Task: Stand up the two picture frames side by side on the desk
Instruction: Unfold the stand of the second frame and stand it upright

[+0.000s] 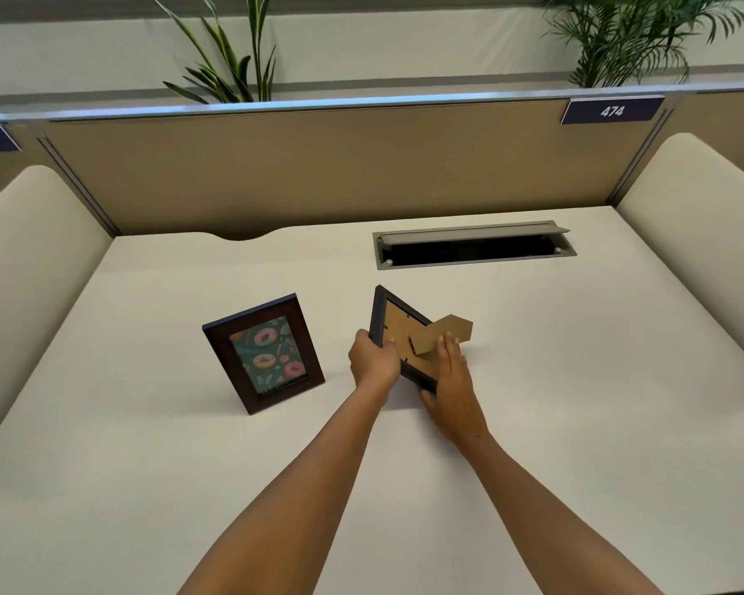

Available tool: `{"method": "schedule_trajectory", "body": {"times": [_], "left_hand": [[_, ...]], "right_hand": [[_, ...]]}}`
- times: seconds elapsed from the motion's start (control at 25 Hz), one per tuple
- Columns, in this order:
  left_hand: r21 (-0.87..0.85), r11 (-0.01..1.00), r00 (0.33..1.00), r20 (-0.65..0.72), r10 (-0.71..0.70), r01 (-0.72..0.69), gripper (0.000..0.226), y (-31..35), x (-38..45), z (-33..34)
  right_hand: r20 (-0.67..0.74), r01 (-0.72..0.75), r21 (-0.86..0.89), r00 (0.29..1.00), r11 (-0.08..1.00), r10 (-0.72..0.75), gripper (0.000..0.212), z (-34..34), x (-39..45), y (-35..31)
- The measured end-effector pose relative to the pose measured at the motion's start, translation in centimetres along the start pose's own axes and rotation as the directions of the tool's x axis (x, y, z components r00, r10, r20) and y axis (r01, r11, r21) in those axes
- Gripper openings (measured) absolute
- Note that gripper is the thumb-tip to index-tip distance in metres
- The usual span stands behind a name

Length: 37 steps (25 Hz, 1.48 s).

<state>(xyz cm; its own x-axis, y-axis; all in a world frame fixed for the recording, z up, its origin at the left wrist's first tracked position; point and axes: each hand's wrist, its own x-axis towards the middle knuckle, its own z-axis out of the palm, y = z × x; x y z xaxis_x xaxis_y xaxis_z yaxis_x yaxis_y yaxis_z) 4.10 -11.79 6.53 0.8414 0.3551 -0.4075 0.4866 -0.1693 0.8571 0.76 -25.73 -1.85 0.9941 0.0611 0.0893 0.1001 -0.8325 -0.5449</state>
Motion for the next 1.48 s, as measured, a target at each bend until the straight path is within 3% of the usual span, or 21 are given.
{"method": "schedule_trajectory", "body": {"times": [0.24, 0.36, 0.48, 0.6, 0.76, 0.96, 1.2, 1.48], "left_hand": [[0.088, 0.995, 0.998, -0.040, 0.043, -0.039, 0.019, 2.3, -0.8, -0.6], [0.134, 0.988, 0.996, -0.038, 0.086, -0.080, 0.015, 3.4, -1.2, -0.5], [0.193, 0.978, 0.996, -0.024, 0.086, -0.080, 0.017, 3.8, -1.6, -0.4], [0.279, 0.955, 0.995, 0.034, 0.097, -0.102, 0.028, 4.2, -1.6, -1.0], [0.379, 0.912, 0.988, 0.080, 0.135, -0.155, 0.038, 4.8, -1.3, -2.0], [0.404, 0.900, 0.986, 0.089, 0.141, -0.165, 0.032, 4.5, -1.9, -2.3], [0.424, 0.886, 0.982, 0.093, 0.164, -0.188, 0.034, 4.1, -2.6, -2.2], [0.427, 0.886, 0.983, 0.059, 0.174, -0.182, 0.027, 3.7, -3.0, -1.5]], "right_hand": [[0.102, -0.082, 0.225, 0.993, 0.971, 0.060, 0.076, 1.6, 0.8, -2.1], [0.081, -0.110, 0.342, 0.993, 0.933, 0.088, 0.078, 1.8, 0.9, -2.5], [0.050, -0.151, 0.560, 0.988, 0.814, 0.149, 0.094, 1.2, 0.3, -2.5], [0.025, -0.151, 0.640, 0.984, 0.753, 0.176, 0.082, 0.8, 0.1, -1.0], [0.045, -0.157, 0.568, 0.986, 0.808, 0.160, 0.064, 0.0, 1.0, 0.2], [0.091, 0.029, 0.349, 0.994, 0.937, -0.064, 0.068, -0.6, 3.7, -1.0], [0.100, 0.169, 0.185, 0.977, 0.968, -0.190, 0.055, -0.1, 6.0, -2.2], [0.080, 0.302, -0.150, 0.953, 0.941, -0.293, 0.049, -0.4, 6.9, -1.3]]}}
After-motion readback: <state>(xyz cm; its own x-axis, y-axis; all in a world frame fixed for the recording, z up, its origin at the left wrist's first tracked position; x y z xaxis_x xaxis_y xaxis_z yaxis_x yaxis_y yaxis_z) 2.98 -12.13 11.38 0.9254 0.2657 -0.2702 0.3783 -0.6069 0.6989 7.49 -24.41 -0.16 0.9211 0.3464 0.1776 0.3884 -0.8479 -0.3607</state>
